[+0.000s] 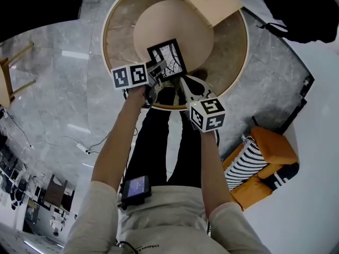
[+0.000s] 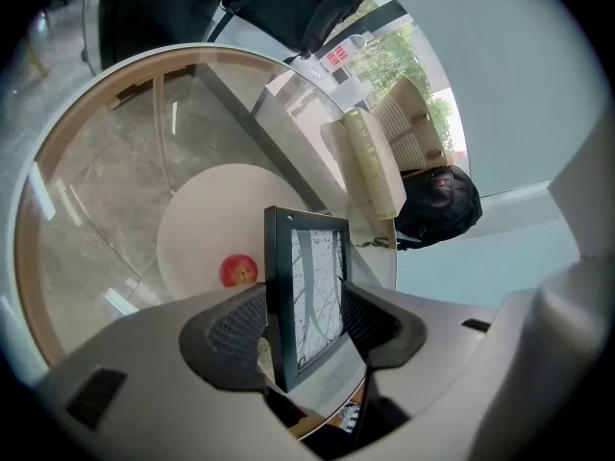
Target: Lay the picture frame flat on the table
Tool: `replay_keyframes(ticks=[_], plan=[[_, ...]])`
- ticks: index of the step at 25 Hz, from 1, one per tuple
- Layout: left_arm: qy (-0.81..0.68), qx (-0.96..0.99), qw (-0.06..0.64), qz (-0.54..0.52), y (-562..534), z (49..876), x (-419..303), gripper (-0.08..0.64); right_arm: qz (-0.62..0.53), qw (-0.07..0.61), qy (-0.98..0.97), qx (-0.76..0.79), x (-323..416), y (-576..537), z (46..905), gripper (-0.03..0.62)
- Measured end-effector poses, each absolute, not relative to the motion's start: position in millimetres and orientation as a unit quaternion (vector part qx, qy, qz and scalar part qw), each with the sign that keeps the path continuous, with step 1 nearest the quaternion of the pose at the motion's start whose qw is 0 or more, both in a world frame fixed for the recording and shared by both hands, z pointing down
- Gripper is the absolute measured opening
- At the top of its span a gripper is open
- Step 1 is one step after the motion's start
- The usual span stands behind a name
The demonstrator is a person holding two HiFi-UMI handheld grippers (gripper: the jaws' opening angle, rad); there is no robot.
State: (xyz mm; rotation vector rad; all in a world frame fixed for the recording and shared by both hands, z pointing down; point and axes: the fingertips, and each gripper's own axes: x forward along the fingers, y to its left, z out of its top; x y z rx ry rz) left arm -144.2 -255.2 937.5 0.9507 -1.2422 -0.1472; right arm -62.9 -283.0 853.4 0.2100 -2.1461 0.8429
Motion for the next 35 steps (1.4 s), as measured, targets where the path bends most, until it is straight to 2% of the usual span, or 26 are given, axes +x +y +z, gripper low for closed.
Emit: replay_keyframes(ticks=[13,18,22,29,35], plan=[[-0.531,0.449,0.716,-0.062,-248,935,-134,0.233,0.328,0.409,-0.848,0.075,-67,-275,852,0.037],[-0.554,0.491,0.669,0.072,-235,943,-139,0.233,0.33,0.408,-0.848,0.077,-68,-274,855,0.038],[-0.542,0.513,0.66,0.082,-233,935,-133,0.233,0.33,0.406,-0.848,0.085,-67,-277,854,0.038],[-0.528,0.558,0.634,0.091,-230,884,-132,0.233,0.321,0.403,-0.851,0.097,-70,-281,824,0.038],[-0.526,0.604,0.588,0.111,-222,809,-121,0.233,0.294,0.414,-0.856,0.093,-57,-279,774,0.038]])
